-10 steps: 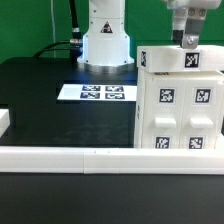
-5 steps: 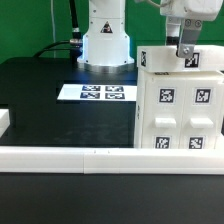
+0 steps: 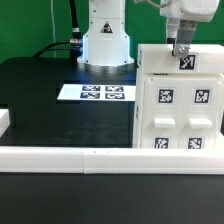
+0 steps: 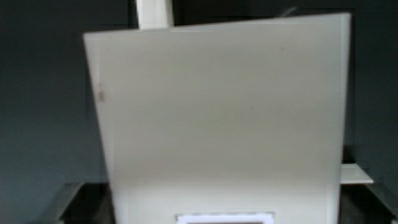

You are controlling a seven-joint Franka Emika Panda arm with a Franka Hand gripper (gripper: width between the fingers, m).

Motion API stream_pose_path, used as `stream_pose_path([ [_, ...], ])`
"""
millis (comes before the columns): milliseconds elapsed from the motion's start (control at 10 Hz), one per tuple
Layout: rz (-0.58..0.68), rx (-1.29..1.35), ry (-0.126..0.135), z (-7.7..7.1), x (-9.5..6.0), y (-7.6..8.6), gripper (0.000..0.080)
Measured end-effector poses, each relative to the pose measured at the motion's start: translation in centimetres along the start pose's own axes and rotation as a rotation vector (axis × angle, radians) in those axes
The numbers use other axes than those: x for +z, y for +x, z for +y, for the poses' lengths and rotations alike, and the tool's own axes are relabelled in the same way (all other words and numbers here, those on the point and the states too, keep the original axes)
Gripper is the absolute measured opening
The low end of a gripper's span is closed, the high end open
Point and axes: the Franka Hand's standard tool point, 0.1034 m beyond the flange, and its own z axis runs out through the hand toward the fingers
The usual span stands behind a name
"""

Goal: Assemble cabinet

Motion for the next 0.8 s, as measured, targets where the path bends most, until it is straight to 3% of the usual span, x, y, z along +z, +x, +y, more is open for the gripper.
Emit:
stream_pose_path([
  [200, -0.002, 0.03, 0.0, 0.01, 0.01, -0.08, 0.056],
  [800, 0.002, 0.52, -0.001, -0.13, 0.07, 0.05, 0.056],
])
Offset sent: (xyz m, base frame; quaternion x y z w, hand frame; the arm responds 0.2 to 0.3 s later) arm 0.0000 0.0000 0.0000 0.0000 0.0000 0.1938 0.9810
